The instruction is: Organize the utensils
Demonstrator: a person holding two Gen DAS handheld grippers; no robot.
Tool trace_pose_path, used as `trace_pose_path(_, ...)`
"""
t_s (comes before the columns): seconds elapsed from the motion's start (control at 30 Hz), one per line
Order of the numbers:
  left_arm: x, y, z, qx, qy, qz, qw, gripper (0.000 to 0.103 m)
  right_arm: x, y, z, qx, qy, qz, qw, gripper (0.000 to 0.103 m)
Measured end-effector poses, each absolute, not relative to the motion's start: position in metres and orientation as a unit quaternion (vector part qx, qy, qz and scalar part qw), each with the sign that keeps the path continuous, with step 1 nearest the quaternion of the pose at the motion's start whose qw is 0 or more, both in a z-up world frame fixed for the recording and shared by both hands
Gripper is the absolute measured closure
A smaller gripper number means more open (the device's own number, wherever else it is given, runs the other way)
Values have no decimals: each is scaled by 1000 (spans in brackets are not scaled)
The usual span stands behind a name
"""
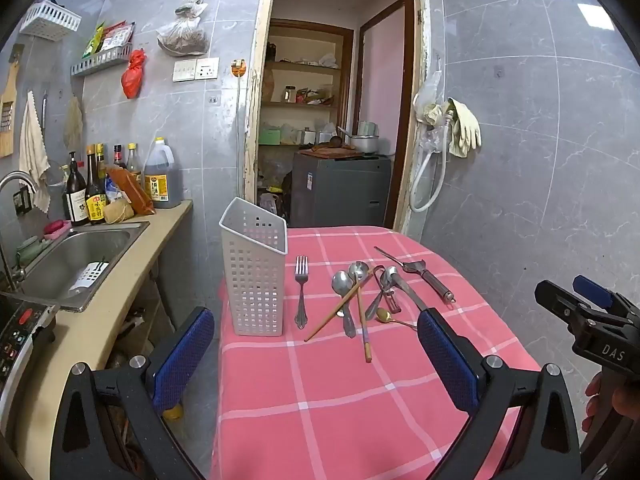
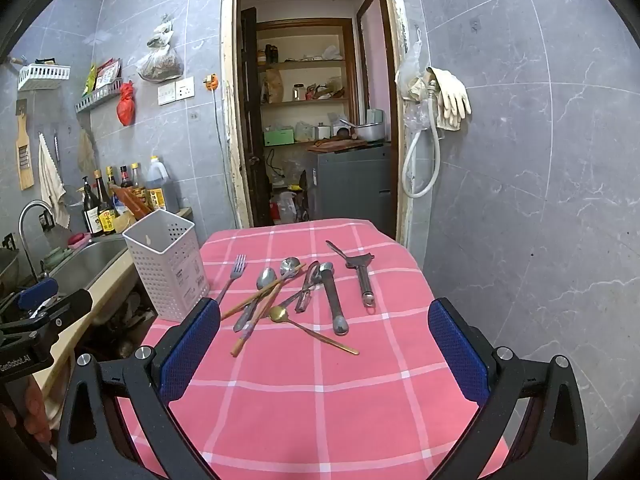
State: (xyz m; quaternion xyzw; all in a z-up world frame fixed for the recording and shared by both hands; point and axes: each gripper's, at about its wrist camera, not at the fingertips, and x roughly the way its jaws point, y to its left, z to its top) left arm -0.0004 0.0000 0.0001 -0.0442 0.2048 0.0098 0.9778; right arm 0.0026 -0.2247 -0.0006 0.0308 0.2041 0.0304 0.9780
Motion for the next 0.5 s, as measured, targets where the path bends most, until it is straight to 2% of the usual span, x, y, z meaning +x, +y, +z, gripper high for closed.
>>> trace_pose_path(0.5,-2,-2,1,-45,210,7,977,1,4,-225,-2,32,211,30,976,1)
